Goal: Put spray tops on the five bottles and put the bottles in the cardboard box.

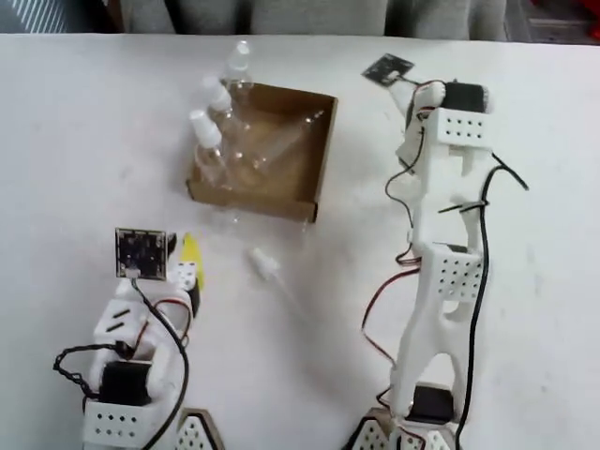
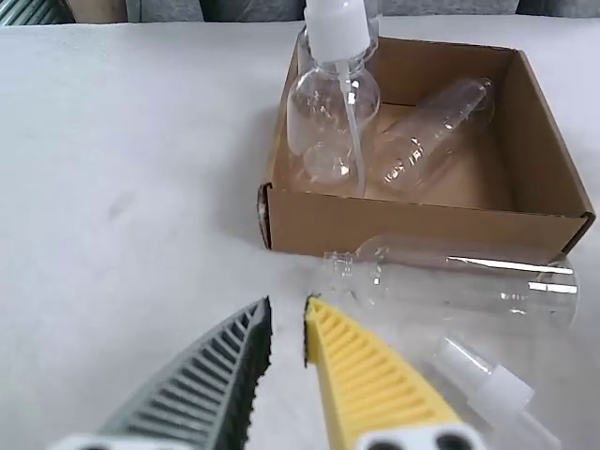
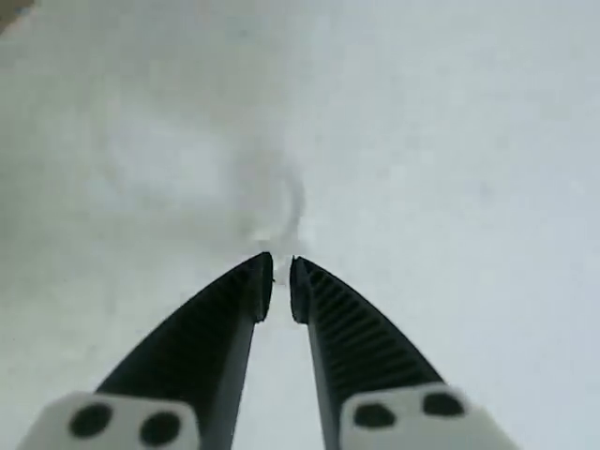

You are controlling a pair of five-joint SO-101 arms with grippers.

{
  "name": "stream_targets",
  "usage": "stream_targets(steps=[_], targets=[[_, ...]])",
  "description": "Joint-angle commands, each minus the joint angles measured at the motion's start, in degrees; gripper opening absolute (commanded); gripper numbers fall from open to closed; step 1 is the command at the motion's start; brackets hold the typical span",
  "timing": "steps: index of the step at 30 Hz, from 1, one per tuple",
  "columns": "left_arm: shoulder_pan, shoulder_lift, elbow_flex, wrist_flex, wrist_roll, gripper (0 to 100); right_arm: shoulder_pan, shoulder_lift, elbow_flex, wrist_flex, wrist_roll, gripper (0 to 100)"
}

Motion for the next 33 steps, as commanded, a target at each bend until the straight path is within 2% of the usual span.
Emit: stream_targets(steps=[1,14,19,25,29,33], targets=[[-0.4,-0.6,-0.1,-1.2,-0.4,9,2.2,-5.9,2.5,1.9,-3.7,1.6],[-0.2,-0.6,-0.1,-1.3,-0.2,9,2.4,-32.8,36.7,1.5,-4.6,1.6],[-0.2,-0.6,-0.1,-1.3,-0.1,9,-1.7,-41.6,43.4,1.4,-14.8,1.6],[-0.5,-0.6,-0.1,-1.1,-0.3,8,-13.8,-47.1,44.1,0.7,-33.5,1.8],[-0.6,-0.6,-0.1,-1.0,-0.4,8,-21.4,-47.5,44.1,-5.1,-41.7,1.8],[-1.9,-0.6,-0.1,-1.2,-0.4,8,-24.8,-45.5,44.2,-13.7,-47.0,1.8]])
